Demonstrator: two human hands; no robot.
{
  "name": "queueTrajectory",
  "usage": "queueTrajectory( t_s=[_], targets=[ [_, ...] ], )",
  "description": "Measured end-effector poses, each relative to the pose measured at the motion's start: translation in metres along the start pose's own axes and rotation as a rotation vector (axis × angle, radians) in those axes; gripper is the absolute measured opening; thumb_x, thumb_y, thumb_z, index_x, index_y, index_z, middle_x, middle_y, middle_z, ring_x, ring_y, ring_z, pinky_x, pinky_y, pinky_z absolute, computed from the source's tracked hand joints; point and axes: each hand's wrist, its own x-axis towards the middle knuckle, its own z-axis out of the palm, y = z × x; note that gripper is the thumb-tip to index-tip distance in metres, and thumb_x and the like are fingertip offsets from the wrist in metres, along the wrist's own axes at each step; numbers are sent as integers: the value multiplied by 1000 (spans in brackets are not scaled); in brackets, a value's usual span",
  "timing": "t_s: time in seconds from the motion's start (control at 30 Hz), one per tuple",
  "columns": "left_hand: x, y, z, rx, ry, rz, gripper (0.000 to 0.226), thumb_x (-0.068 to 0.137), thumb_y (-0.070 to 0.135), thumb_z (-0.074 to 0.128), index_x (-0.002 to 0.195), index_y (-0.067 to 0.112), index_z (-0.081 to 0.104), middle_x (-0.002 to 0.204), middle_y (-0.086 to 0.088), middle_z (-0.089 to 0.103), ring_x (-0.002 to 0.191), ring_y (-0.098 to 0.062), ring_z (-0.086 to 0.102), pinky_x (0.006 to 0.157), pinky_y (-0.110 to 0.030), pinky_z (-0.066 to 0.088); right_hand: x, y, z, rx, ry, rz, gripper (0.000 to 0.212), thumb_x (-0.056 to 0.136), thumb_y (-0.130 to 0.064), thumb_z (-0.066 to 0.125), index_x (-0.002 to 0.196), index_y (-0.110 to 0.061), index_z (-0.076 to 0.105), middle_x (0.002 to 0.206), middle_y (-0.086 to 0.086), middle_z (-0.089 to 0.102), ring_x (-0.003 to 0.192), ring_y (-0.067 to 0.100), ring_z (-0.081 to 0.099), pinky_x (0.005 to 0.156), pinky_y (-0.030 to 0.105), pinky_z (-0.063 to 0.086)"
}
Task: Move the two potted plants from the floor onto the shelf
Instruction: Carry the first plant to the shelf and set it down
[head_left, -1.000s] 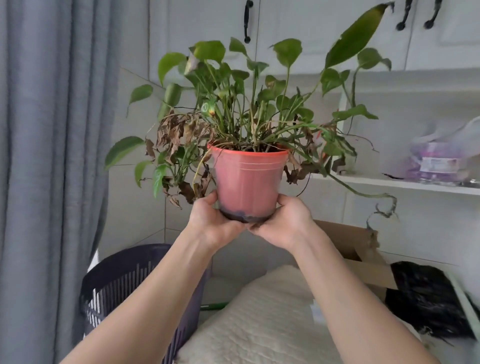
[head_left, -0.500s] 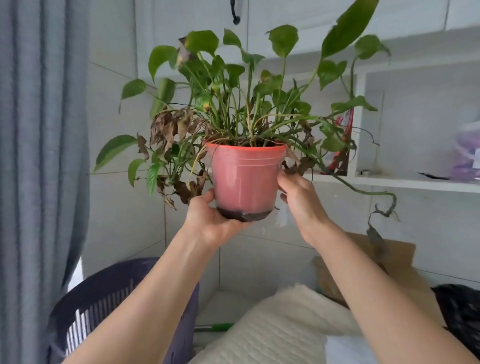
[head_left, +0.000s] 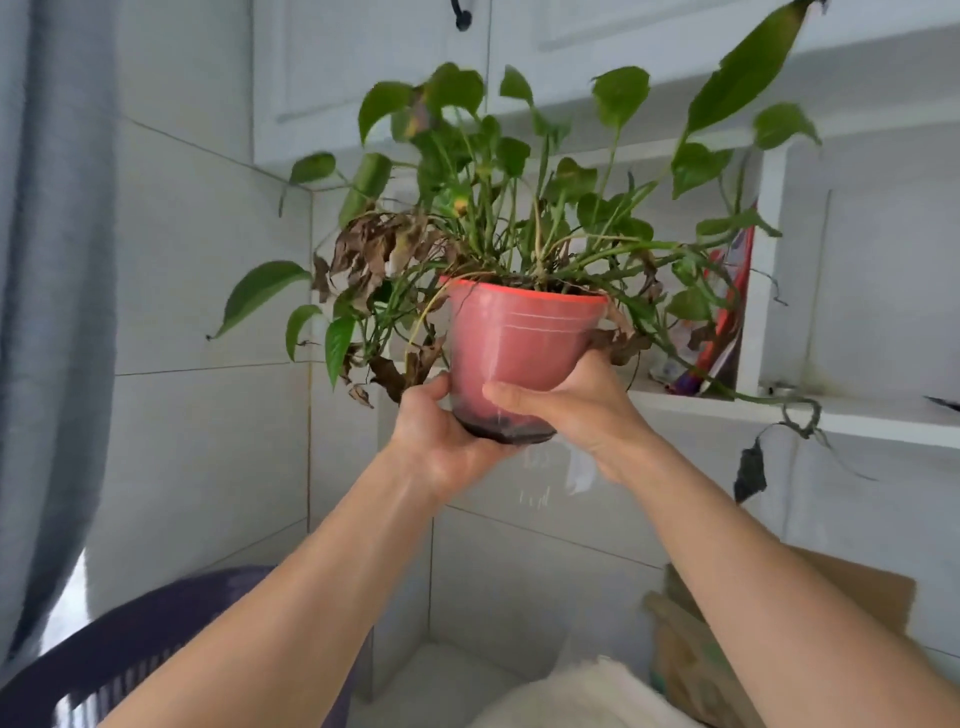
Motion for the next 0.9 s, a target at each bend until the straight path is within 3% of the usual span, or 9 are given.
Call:
queueTrajectory(
  t_s=[0.13,0.23,0.3,0.4,0.53,0.6,0.7,0.83,0.9],
  targets=[
    [27,10,1,89,-2,45,59,102,47,30,126,0,56,124,-32,64,109,-47,61,80,-59,53,22,10,-2,-26,107,-50,72,44,-42,98,108,-21,73,99,-6,79,92,9,75,81,38,62],
    [46,19,7,198,62,111,57,101,51,31,129,10,59,129,-25,64,116,-42,61,92,-55,54,37,16,-5,-32,173,-78,58,43,-41,99,95,-29,76,91,-16,79,85,1,74,71,25,62],
    [62,23,13,295,159,185,52,101,50,33,129,16,61,130,-15,67,119,-33,62,107,-48,47,48,14,-3,-55,212,-79,69,39,-46,98,101,-27,75,94,-11,79,88,4,74,73,27,61],
    [84,32,18,569,352,366,38,101,45,39,119,21,63,129,-2,67,119,-22,60,108,-38,43,66,16,-1,-90,258,-78,87,37,-43,99,115,-18,71,103,-4,77,92,9,73,77,28,62],
    [107,49,12,936,430,492,46,105,38,29,124,12,61,127,-10,67,117,-29,61,108,-45,44,88,28,-1,-94,283,-102,92,40,-33,100,123,-16,64,107,-3,74,96,9,71,79,24,60],
    [118,59,8,1007,415,536,41,105,29,30,126,10,60,127,-14,67,114,-32,62,106,-48,47,97,35,1,-98,276,-94,89,39,-29,101,119,-18,62,104,-7,72,90,0,69,70,12,55],
    [133,68,4,1017,348,565,37,106,26,31,127,12,59,129,-11,65,118,-31,61,108,-48,45,113,47,4,-133,271,-70,68,39,-29,101,90,-34,56,89,-19,65,73,-16,59,56,3,48],
    [147,76,-6,1028,232,496,43,107,31,30,137,13,55,135,-12,63,123,-29,58,112,-48,41,129,61,5,-158,281,-44,71,36,-35,100,92,-33,57,88,-21,65,81,-9,63,62,11,51],
    [151,76,-9,1015,161,467,45,108,32,30,142,11,50,139,-12,60,127,-27,56,114,-47,39,135,67,3,-178,293,-35,64,35,-40,98,87,-32,61,84,-21,67,78,-6,66,58,9,52]
  ],
)
